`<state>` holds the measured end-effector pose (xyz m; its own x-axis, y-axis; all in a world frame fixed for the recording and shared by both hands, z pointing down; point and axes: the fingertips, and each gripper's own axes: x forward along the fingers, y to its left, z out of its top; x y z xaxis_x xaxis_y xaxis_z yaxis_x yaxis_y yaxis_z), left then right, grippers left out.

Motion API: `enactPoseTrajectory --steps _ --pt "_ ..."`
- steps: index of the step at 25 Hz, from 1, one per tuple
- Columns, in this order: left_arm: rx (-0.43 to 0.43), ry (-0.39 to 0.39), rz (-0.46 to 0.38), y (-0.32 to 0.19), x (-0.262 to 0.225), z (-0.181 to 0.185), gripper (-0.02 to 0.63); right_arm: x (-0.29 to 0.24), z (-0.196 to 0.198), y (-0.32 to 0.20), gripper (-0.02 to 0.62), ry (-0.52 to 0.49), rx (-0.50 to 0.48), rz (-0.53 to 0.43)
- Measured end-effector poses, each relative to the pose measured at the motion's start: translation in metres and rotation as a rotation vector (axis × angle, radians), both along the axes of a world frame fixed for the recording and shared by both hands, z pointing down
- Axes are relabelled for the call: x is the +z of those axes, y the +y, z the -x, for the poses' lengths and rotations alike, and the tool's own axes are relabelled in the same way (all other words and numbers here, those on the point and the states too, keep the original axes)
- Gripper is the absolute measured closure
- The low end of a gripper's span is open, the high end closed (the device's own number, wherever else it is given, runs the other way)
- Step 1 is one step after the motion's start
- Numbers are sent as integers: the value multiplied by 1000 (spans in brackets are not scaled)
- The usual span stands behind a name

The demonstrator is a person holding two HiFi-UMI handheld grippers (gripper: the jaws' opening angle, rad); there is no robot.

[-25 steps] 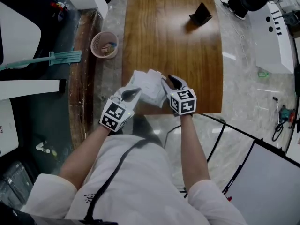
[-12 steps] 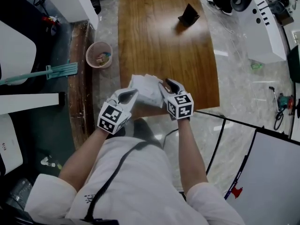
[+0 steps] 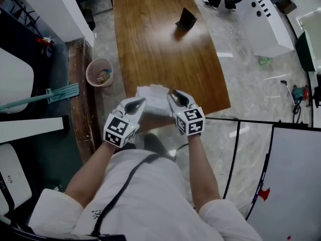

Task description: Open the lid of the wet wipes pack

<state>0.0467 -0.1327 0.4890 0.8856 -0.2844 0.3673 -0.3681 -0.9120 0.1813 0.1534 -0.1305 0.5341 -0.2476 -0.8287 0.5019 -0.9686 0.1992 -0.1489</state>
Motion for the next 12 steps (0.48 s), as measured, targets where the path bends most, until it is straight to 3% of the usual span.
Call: enactPoseTrajectory --steps 12 --pt "84 97 -68 3 -54 28 601 -76 35 38 525 15 153 -179"
